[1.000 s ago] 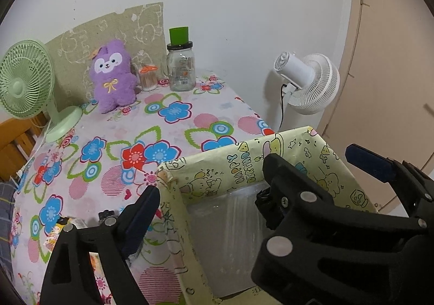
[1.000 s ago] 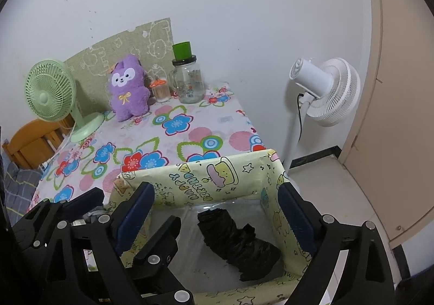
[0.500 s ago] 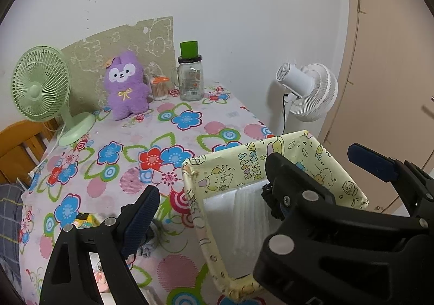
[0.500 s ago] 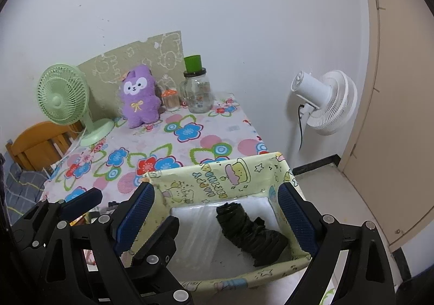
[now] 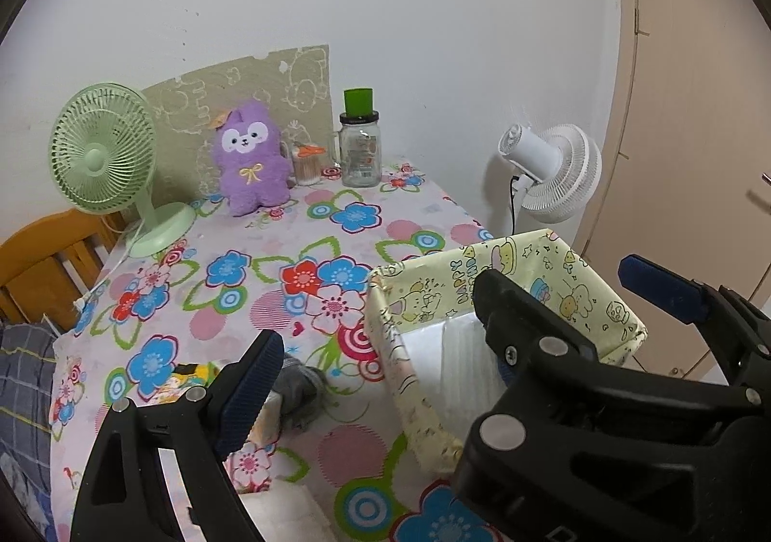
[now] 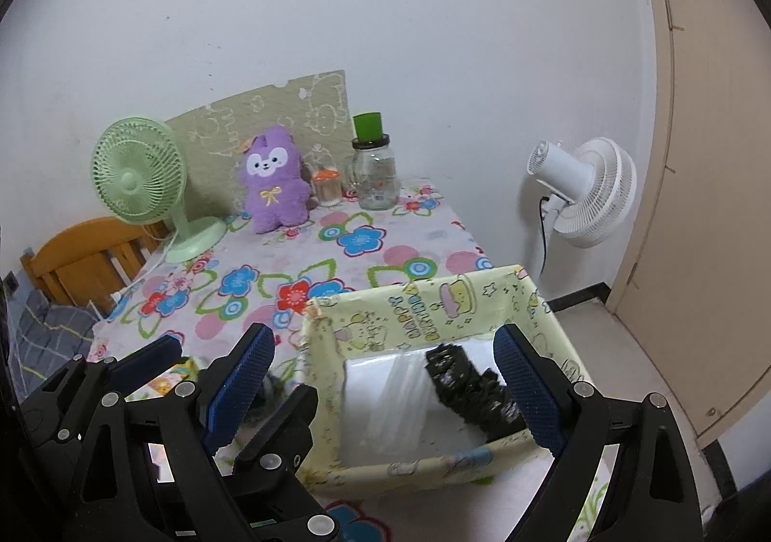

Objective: Organize soft objects
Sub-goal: 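Withdraw both tools from the box back over the table, then grasp the white folded cloth with the right tool while the left tool grasps the pink paper packet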

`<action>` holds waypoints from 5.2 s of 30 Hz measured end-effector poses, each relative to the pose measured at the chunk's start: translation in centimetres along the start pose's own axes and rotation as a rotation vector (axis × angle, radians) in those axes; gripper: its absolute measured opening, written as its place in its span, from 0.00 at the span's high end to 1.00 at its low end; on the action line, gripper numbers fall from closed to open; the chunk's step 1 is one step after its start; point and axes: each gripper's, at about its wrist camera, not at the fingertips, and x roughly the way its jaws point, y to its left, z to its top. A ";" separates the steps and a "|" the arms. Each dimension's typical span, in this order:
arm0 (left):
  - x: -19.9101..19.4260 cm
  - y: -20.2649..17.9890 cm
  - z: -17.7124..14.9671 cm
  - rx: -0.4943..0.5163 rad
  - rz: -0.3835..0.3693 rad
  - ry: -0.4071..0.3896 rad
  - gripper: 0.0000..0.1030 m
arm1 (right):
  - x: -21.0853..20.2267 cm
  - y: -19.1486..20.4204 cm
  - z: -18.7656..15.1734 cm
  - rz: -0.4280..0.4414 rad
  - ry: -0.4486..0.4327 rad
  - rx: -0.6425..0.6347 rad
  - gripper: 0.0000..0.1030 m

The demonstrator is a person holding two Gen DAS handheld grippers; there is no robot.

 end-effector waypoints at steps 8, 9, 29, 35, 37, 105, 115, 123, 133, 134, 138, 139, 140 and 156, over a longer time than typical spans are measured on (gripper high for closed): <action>-1.9 1.5 -1.1 0.007 -0.012 -0.028 0.11 | -2.1 2.3 -1.0 -0.025 -0.029 -0.006 0.08; -2.2 1.8 -1.3 0.010 -0.012 -0.030 0.10 | -2.3 2.6 -1.1 -0.027 -0.032 -0.007 0.08; -4.8 6.3 -4.8 0.026 0.042 -0.057 0.07 | -3.1 8.3 -3.8 0.013 -0.025 -0.050 0.08; -5.3 7.9 -5.8 0.012 0.059 -0.064 0.04 | -2.9 10.0 -4.6 0.036 -0.020 -0.070 0.08; -5.3 8.4 -6.2 0.007 0.061 -0.059 0.04 | -2.7 10.6 -5.0 0.040 -0.016 -0.076 0.08; 2.6 14.8 -14.6 -0.008 0.076 0.153 0.01 | 8.0 15.0 -13.9 0.062 0.284 -0.103 0.55; 2.6 14.3 -14.2 0.004 0.079 0.151 0.01 | 8.3 14.2 -13.4 0.030 0.261 -0.103 0.71; 2.8 14.4 -13.5 -0.014 0.083 0.140 0.01 | 8.9 12.5 -12.6 -0.001 0.238 -0.070 0.74; 5.0 15.6 -13.6 -0.076 0.088 0.206 0.26 | 8.7 12.0 -11.7 0.038 0.226 -0.033 0.55; 5.1 15.7 -13.6 -0.080 0.081 0.207 0.31 | 8.8 12.1 -11.7 0.038 0.232 -0.033 0.49; 5.0 15.3 -13.5 -0.077 0.037 0.195 0.56 | 8.4 12.6 -11.6 0.049 0.222 -0.049 0.30; 4.9 15.1 -13.5 -0.072 0.032 0.194 0.60 | 8.4 12.9 -11.7 0.048 0.222 -0.058 0.24; 4.9 15.0 -13.5 -0.070 0.030 0.193 0.61 | 8.4 13.1 -11.8 0.051 0.226 -0.070 0.22; 3.3 15.0 -14.5 -0.060 0.054 0.193 0.61 | 9.5 13.7 -13.5 0.063 0.330 -0.072 0.07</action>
